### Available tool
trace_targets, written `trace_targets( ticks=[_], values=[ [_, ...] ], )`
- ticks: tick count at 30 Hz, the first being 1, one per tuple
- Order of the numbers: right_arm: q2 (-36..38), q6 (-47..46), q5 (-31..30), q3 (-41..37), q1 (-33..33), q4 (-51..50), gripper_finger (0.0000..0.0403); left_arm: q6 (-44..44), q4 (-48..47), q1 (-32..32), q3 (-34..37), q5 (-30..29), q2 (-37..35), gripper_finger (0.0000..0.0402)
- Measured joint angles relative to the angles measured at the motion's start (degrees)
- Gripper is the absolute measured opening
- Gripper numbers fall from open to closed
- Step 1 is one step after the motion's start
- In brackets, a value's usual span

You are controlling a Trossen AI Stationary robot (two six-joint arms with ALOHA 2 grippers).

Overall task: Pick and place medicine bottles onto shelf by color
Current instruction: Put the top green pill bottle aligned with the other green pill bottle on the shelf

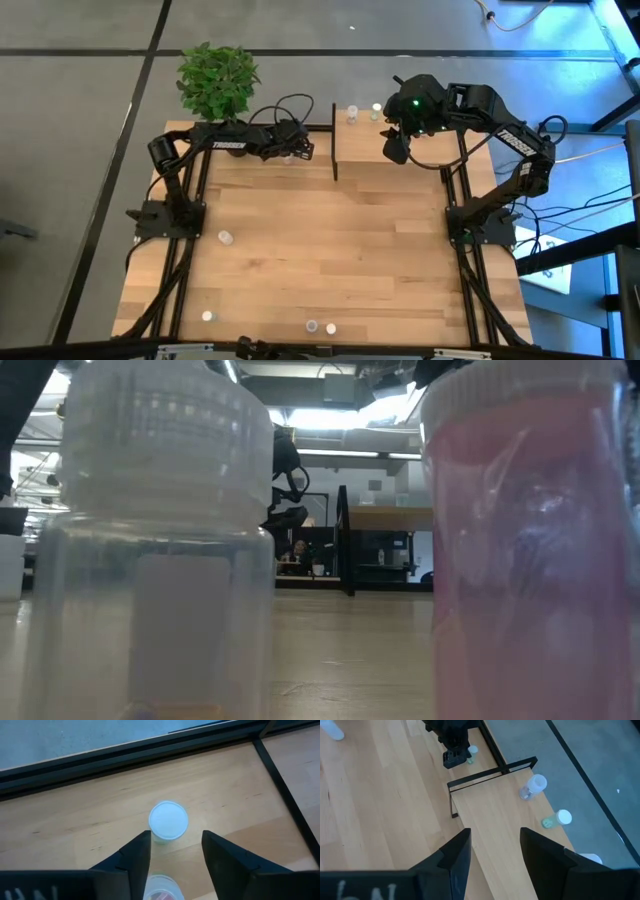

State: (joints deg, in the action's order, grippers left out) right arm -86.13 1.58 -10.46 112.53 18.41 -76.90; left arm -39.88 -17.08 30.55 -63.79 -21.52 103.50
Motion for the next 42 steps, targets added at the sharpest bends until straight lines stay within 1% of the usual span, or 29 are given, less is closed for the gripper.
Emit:
trace_targets(
  ticks=[9, 13, 18, 26, 36, 42],
  values=[
    [0.00, 0.00, 0.00, 0.00, -0.01, 0.00, 0.0172, 0.00, 0.02, 0.00, 0.00, 0.04, 0.00, 0.0137],
    [0.00, 0.00, 0.00, 0.00, 0.00, -0.02, 0.0172, 0.04, 0.01, 0.00, 0.07, 0.07, -0.26, 0.0127],
    [0.00, 0.00, 0.00, 0.00, 0.00, -0.02, 0.0172, 2.12, 0.29, 0.03, 0.07, -0.04, -0.83, 0.0114],
    [0.00, 0.00, 0.02, 0.00, -0.02, -0.04, 0.0172, 2.11, -0.02, 0.04, 0.07, 0.64, -0.83, 0.0090],
    [0.00, 0.24, 0.02, 0.00, -0.02, -0.04, 0.0172, 2.69, -0.59, 0.02, 0.07, 1.29, -0.83, 0.0089],
    [0.00, 0.18, 0.02, 0.00, 0.00, -0.05, 0.0172, 2.60, -3.41, 0.02, 0.04, 1.29, -1.54, 0.0090]
  ],
)
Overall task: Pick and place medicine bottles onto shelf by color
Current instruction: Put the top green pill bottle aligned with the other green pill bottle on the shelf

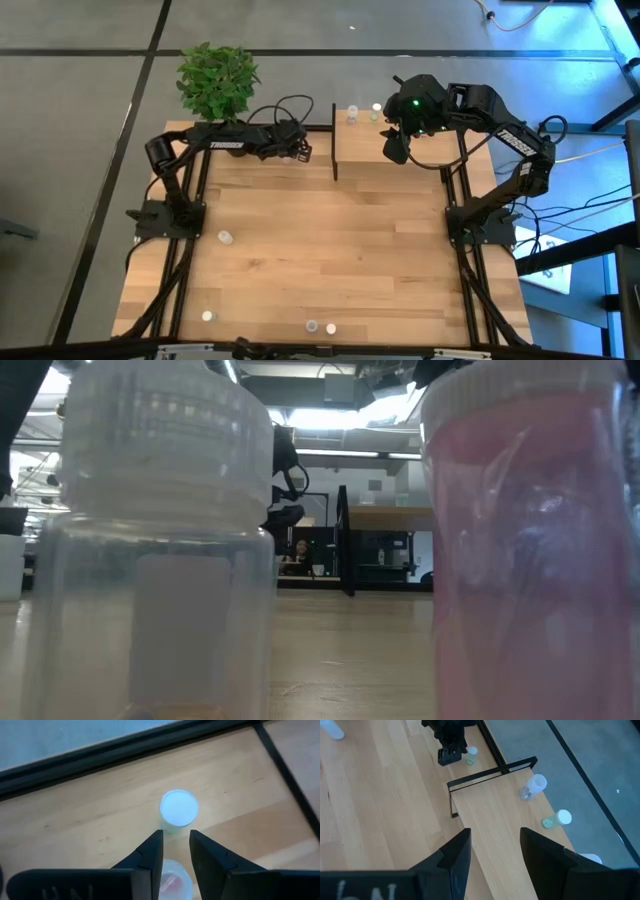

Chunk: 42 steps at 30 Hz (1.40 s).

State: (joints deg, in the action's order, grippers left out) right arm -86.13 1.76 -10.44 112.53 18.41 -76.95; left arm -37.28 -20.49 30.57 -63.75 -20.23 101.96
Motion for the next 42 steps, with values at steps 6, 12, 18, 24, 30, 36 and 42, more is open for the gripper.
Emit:
trace_targets(
  ticks=[6, 12, 18, 24, 30, 36, 42],
  values=[
    [0.00, 0.01, 0.00, 0.00, 0.00, -0.01, 0.0172, 0.37, -1.79, 0.02, -0.04, 0.15, -3.70, 0.0087],
    [0.00, 0.02, -0.02, 0.00, 0.00, -0.01, 0.0172, 2.21, -1.67, -0.35, -0.12, 3.04, -7.75, 0.0086],
    [0.00, 0.02, -0.02, 0.00, 0.00, 0.01, 0.0172, 7.44, -13.89, -1.33, -6.92, 6.34, -8.27, 0.0082],
    [0.00, 0.02, -0.02, 0.00, 0.00, 0.01, 0.0172, 8.98, -28.60, -0.81, -17.67, 9.14, -8.27, 0.0064],
    [0.00, 0.02, -0.04, 0.00, 0.00, 0.01, 0.0172, 10.78, -36.00, 0.81, -24.68, 10.65, -8.27, 0.0046],
    [0.00, 0.02, -0.04, 0.00, 0.00, 0.03, 0.0172, 10.86, -37.67, 2.58, -25.27, 13.88, -7.26, 0.0024],
    [0.00, -0.06, -0.05, 0.00, 0.01, 0.08, 0.0172, 10.43, -38.70, 2.81, -25.27, 14.21, -3.16, 0.0002]
  ],
)
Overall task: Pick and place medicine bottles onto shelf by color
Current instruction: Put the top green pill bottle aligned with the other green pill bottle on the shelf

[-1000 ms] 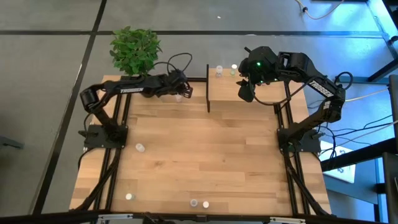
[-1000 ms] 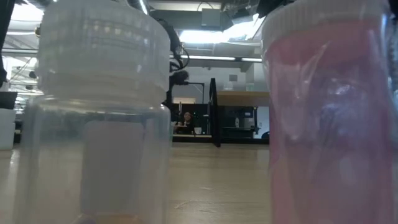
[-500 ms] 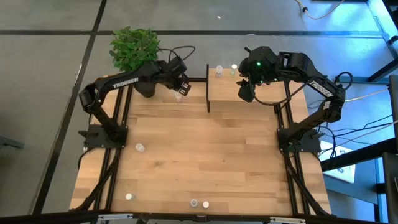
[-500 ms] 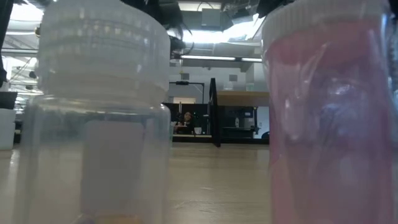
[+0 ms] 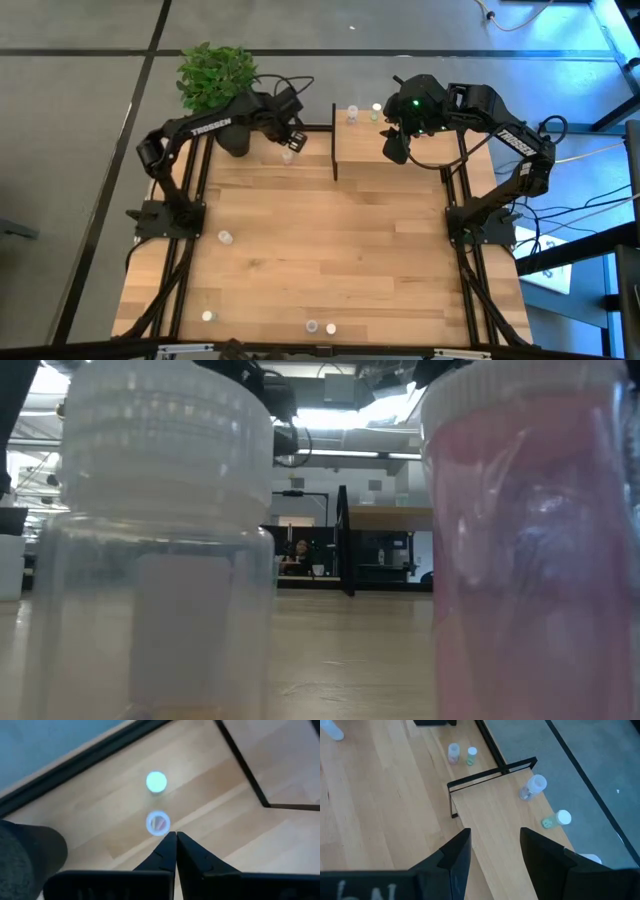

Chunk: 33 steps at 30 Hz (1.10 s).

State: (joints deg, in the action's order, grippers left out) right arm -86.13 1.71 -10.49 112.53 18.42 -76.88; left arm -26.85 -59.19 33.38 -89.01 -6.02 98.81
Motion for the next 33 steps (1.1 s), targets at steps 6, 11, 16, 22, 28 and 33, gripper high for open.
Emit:
trace_targets(
  ticks=[6, 11, 16, 22, 28, 33],
  values=[
    [0.00, -2.86, -3.23, 0.00, 0.12, 1.40, 0.0172, -1.50, 1.14, 0.38, 0.00, 0.00, 1.73, 0.0006],
    [0.00, -4.58, -9.81, 0.00, 0.16, 1.81, 0.0172, -1.53, 2.31, 0.25, 0.00, 1.41, 3.51, 0.0002],
    [0.01, -4.48, -10.76, 0.00, 0.14, 2.22, 0.0172, -1.53, 3.14, 0.18, 0.02, 2.21, 4.04, 0.0008],
    [0.01, -4.49, -8.64, 0.00, 0.14, 2.99, 0.0172, -1.55, 4.91, 0.21, 0.02, 2.28, 4.02, 0.0002],
    [0.02, -4.47, -7.40, 0.00, 0.12, 2.99, 0.0172, -1.54, 4.80, -0.08, 0.02, 2.34, 4.02, 0.0007],
    [0.02, -4.45, -7.42, 0.00, 0.12, 2.99, 0.0172, -1.21, 4.80, -0.16, 0.02, 2.32, 4.00, 0.0015]
  ],
)
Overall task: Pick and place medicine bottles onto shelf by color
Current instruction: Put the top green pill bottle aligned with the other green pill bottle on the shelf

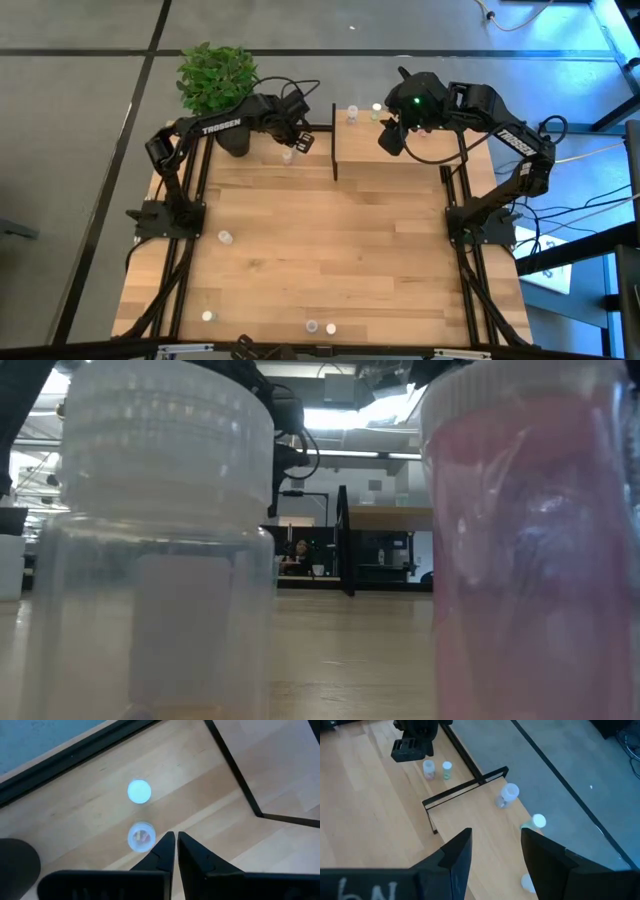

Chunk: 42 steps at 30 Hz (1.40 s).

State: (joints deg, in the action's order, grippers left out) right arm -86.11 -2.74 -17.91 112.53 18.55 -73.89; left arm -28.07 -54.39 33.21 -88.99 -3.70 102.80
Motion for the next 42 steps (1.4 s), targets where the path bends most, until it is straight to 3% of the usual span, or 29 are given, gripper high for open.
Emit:
trace_targets(
  ticks=[19, 30, 36, 39, 42],
  values=[
    [0.00, 0.07, 0.01, 0.00, 0.00, -0.04, 0.0172, -0.94, -0.27, -0.01, 0.00, 3.04, -0.02, 0.0023],
    [0.00, 0.09, 0.02, 0.00, 0.00, -0.07, 0.0172, -3.38, 0.26, 2.94, 0.00, 3.97, 0.09, 0.0157],
    [-0.02, 0.06, 0.02, 0.00, 0.00, -0.07, 0.0172, -1.82, 2.59, 3.54, 0.00, 5.54, 3.75, 0.0231],
    [0.00, 0.07, 0.02, 0.00, 0.00, -0.07, 0.0172, -1.02, 4.02, 4.35, 0.00, 7.22, 5.56, 0.0259],
    [0.00, 0.04, 0.02, 0.00, 0.00, -0.07, 0.0172, 1.43, 3.84, 4.72, 0.00, 4.38, 6.78, 0.0274]
  ],
)
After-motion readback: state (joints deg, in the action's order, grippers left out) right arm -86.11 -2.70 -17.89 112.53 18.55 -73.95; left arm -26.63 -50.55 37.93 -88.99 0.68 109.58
